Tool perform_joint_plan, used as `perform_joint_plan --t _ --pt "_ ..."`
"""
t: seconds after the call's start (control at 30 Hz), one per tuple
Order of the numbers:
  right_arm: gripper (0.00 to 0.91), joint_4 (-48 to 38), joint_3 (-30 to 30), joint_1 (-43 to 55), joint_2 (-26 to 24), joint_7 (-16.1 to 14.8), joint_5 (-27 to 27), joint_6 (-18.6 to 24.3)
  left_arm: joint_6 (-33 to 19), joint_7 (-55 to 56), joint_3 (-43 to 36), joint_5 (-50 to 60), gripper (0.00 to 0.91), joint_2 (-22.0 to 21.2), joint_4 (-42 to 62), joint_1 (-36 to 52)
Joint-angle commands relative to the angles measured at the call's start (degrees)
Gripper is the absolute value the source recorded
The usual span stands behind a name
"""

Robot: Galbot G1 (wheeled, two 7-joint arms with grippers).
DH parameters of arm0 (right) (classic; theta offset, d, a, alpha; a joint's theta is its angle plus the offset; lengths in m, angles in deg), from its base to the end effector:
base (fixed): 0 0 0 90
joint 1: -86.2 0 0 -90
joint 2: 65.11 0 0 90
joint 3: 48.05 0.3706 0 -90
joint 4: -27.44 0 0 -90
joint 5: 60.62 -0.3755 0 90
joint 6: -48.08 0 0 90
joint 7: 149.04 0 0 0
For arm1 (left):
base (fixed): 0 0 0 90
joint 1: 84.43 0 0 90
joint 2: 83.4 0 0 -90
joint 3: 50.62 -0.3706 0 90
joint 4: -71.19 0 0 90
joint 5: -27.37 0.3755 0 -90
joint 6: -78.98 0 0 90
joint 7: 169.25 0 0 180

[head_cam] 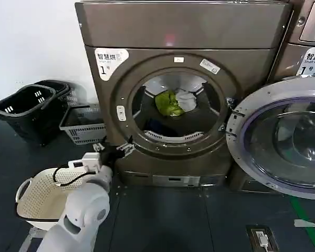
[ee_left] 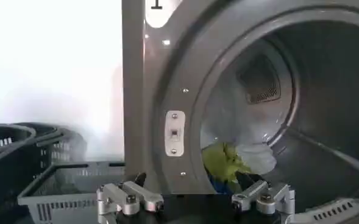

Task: Grasp the clothes from the dryer.

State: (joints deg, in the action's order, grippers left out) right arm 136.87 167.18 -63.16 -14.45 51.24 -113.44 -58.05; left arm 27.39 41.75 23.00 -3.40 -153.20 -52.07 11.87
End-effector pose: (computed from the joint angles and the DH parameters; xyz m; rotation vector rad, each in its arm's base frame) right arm -0.1098 -0.3795 0.1724 1.6139 1.8362 -0.6431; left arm 0.3197 -0.0262 -0.1509 -0.0276 -2.9913 0.0158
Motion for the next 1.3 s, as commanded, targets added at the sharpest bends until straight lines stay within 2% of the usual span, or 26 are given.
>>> perform_joint_plan --t 0.03,1.3 --pt "0.907 -0.1 0.0 0.0 -0.1 -0.1 0.1 0.0 0.1 -0.1 0.0 0.0 0.907 -0.1 0.0 -0.1" --pt "0.907 -0.6 -0.2 0.2 -0.1 0.0 0.3 -0.8 0.5 0.0 0.2 -0.3 0.907 0.0 -0.5 -0.3"
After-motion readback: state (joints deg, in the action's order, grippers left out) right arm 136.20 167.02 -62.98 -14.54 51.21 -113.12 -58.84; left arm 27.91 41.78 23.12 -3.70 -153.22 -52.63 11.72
